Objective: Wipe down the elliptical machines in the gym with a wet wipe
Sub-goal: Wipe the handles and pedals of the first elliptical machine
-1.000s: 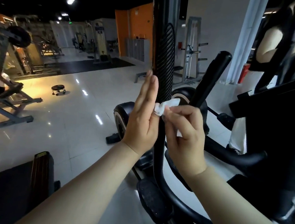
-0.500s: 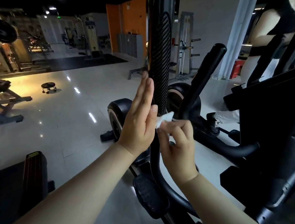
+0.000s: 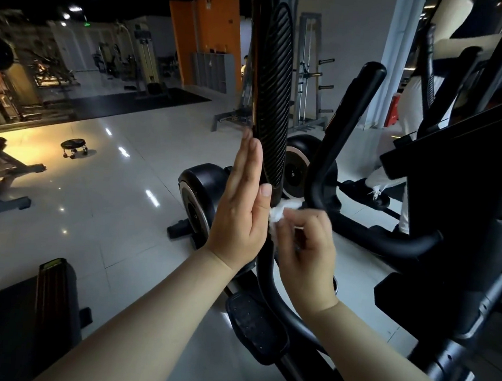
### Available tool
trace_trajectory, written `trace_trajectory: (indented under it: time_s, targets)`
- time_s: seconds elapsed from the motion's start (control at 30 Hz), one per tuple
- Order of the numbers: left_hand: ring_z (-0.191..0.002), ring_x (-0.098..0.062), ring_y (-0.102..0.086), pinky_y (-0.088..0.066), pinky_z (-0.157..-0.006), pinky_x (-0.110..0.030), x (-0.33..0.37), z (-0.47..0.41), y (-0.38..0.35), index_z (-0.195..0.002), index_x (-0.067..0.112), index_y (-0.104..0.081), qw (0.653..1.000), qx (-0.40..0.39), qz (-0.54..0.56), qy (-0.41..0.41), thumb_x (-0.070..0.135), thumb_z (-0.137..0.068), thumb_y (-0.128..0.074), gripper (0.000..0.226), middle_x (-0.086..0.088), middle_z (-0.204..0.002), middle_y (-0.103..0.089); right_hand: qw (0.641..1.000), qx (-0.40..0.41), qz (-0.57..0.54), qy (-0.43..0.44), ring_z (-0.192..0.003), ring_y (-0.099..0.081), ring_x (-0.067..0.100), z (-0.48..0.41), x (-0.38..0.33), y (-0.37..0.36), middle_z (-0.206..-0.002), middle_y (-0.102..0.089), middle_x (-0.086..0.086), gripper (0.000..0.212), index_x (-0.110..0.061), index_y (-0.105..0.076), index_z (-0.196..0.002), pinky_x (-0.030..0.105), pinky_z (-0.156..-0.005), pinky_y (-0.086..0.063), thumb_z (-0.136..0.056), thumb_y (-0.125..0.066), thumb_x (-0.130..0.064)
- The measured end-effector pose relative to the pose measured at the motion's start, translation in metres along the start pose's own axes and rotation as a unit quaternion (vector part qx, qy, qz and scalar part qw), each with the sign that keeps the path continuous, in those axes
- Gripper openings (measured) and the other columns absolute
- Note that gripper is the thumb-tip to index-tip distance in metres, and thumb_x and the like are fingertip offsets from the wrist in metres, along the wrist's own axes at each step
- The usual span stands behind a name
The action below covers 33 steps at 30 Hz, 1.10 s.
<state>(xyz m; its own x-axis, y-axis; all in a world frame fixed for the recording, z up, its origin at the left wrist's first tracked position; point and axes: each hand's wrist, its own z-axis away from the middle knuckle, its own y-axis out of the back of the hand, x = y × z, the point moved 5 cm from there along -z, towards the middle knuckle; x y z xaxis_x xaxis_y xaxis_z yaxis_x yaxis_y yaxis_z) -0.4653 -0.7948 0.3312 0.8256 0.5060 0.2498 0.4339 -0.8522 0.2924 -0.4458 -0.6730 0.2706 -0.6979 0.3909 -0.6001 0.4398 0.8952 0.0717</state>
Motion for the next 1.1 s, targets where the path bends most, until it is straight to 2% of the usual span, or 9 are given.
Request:
trace_trajectory:
  time_s: [0.1, 0.2, 0.3, 0.4, 0.57, 0.77, 0.9, 1.0, 1.1]
  targets:
    - [-0.156, -0.015, -0.010, -0.017, -0.124, -0.024, 0.000, 0.005, -0.001, -0.153, -0.005, -0.014, 1.000, -0.002, 0.006, 0.006, -0.001, -0.104, -0.039, 0.055, -0.025, -0.163, -0.014, 0.999, 0.039, -0.006, -0.001, -0.096, -0.054, 0.000, -0.011, -0.012, 0.000, -0.100, -0.058, 0.005, 0.008, 0.000, -0.065, -0.098, 0.016, -0.082, -0.045, -0.092, -0.064, 0.006]
    - [-0.156, -0.012, -0.008, -0.015, -0.125, -0.024, -0.001, 0.007, -0.001, -0.152, -0.006, -0.014, 1.000, -0.006, 0.006, 0.004, -0.003, -0.102, -0.039, 0.055, -0.023, -0.162, -0.012, 0.999, 0.015, 0.024, 0.021, -0.099, -0.052, -0.002, 0.004, -0.004, -0.007, -0.100, -0.058, 0.010, 0.004, 0.004, -0.067, -0.096, 0.011, -0.086, -0.042, -0.092, -0.065, 0.005]
    - [-0.156, -0.010, -0.005, -0.013, -0.125, -0.024, -0.004, 0.011, -0.002, -0.151, -0.007, -0.014, 1.000, -0.020, 0.016, 0.006, -0.004, -0.101, -0.038, 0.055, -0.024, -0.161, -0.009, 0.999, -0.029, 0.037, 0.004, -0.099, -0.055, 0.000, 0.031, 0.013, -0.009, -0.101, -0.057, 0.006, 0.009, 0.000, -0.069, -0.100, 0.011, -0.083, -0.043, -0.093, -0.067, -0.004]
    - [-0.157, -0.011, -0.004, -0.013, -0.126, -0.026, -0.007, 0.018, -0.005, -0.151, -0.009, -0.014, 0.999, -0.030, 0.026, 0.011, -0.005, -0.101, -0.039, 0.056, -0.023, -0.161, -0.008, 0.999, -0.004, 0.024, -0.032, -0.092, -0.056, 0.002, 0.026, 0.011, -0.004, -0.096, -0.057, -0.004, 0.007, -0.006, -0.067, -0.095, 0.012, -0.081, -0.042, -0.091, -0.069, 0.000]
    - [-0.156, -0.008, -0.003, -0.012, -0.125, -0.024, -0.008, 0.024, -0.006, -0.151, -0.006, -0.012, 0.999, -0.030, 0.035, 0.018, -0.008, -0.103, -0.042, 0.057, -0.022, -0.161, -0.007, 0.999, 0.041, 0.024, -0.023, -0.098, -0.058, 0.004, 0.005, 0.002, -0.007, -0.100, -0.064, 0.009, 0.005, 0.002, -0.068, -0.097, 0.014, -0.088, -0.043, -0.092, -0.068, 0.004]
    - [-0.157, -0.013, -0.003, -0.013, -0.126, -0.029, -0.013, 0.037, -0.014, -0.152, -0.006, -0.012, 0.999, -0.026, 0.039, 0.024, -0.006, -0.102, -0.038, 0.056, -0.021, -0.162, -0.007, 0.992, -0.044, 0.045, -0.110, -0.086, -0.060, 0.009, 0.055, 0.042, -0.006, -0.096, -0.061, -0.003, 0.008, -0.012, -0.068, -0.090, 0.017, -0.077, -0.045, -0.093, -0.071, -0.005]
    - [-0.158, -0.015, -0.003, -0.012, -0.127, -0.030, -0.016, 0.050, -0.019, -0.153, -0.004, -0.010, 0.998, -0.026, 0.042, 0.030, -0.004, -0.103, -0.036, 0.056, -0.012, -0.164, -0.006, 0.994, -0.007, 0.030, -0.105, -0.089, -0.061, 0.010, 0.034, 0.028, -0.006, -0.095, -0.064, -0.002, 0.004, -0.009, -0.070, -0.093, 0.015, -0.080, -0.044, -0.095, -0.068, -0.008]
    - [-0.158, -0.015, -0.002, -0.011, -0.127, -0.029, -0.018, 0.052, -0.021, -0.154, -0.004, -0.010, 0.998, -0.026, 0.044, 0.035, -0.002, -0.104, -0.035, 0.056, -0.016, -0.164, -0.007, 0.993, 0.022, 0.023, -0.115, -0.093, -0.063, 0.008, 0.038, 0.029, -0.009, -0.100, -0.064, -0.001, 0.006, -0.008, -0.073, -0.098, 0.014, -0.082, -0.046, -0.095, -0.068, -0.010]
    - [-0.158, -0.015, -0.002, -0.011, -0.127, -0.030, -0.019, 0.055, -0.022, -0.153, -0.007, -0.011, 0.999, -0.027, 0.037, 0.029, -0.002, -0.103, -0.036, 0.056, -0.028, -0.162, -0.009, 0.986, -0.026, 0.031, -0.162, -0.093, -0.060, 0.005, 0.067, 0.045, -0.012, -0.098, -0.062, -0.002, 0.005, -0.010, -0.073, -0.095, 0.008, -0.080, -0.042, -0.094, -0.069, -0.006]
